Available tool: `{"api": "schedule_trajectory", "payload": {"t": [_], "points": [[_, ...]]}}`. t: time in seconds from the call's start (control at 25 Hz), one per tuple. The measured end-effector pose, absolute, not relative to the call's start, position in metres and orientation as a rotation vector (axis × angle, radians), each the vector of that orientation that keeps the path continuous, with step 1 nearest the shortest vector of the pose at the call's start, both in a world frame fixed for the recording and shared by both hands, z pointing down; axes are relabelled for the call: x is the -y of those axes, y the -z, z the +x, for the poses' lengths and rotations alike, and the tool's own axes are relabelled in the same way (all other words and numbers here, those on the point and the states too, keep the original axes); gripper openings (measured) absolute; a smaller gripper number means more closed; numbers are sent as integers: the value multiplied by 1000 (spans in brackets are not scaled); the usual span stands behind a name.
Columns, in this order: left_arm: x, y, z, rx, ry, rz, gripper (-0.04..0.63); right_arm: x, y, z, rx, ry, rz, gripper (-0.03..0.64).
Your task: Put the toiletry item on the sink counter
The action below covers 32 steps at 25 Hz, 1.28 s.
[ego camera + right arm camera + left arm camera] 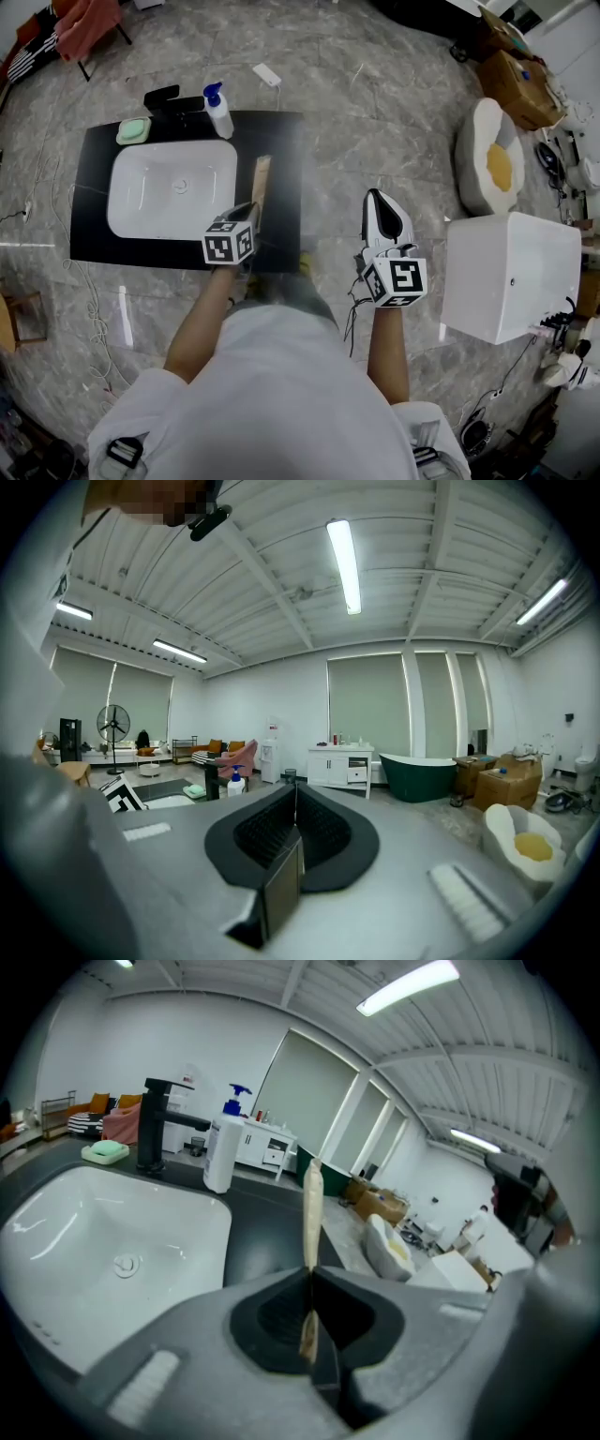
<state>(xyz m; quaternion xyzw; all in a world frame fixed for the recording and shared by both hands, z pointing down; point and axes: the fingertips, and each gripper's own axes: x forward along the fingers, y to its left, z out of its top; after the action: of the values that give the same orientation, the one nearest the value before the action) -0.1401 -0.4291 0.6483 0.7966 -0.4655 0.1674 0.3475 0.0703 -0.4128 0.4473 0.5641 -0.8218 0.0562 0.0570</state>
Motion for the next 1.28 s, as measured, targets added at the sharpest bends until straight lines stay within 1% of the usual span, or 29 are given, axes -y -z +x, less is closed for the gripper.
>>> {"api": "schedule_trajectory", "payload": {"t": [0.56,0.72,1.0,1.28], "points": [[440,-686,-140,1205,-502,1988,27,426,-463,85,2459,-199,1690,3],[441,-684,-143,1218,-507,1991,45,426,-462,86,2460,-196,1690,3],[443,-674,-151,1214,-506,2025,96,424,-459,78,2473,-192,1689,3],[442,-655,-163,1222,-493,2072,108,416,-453,67,2485,-185,1693,3]]}}
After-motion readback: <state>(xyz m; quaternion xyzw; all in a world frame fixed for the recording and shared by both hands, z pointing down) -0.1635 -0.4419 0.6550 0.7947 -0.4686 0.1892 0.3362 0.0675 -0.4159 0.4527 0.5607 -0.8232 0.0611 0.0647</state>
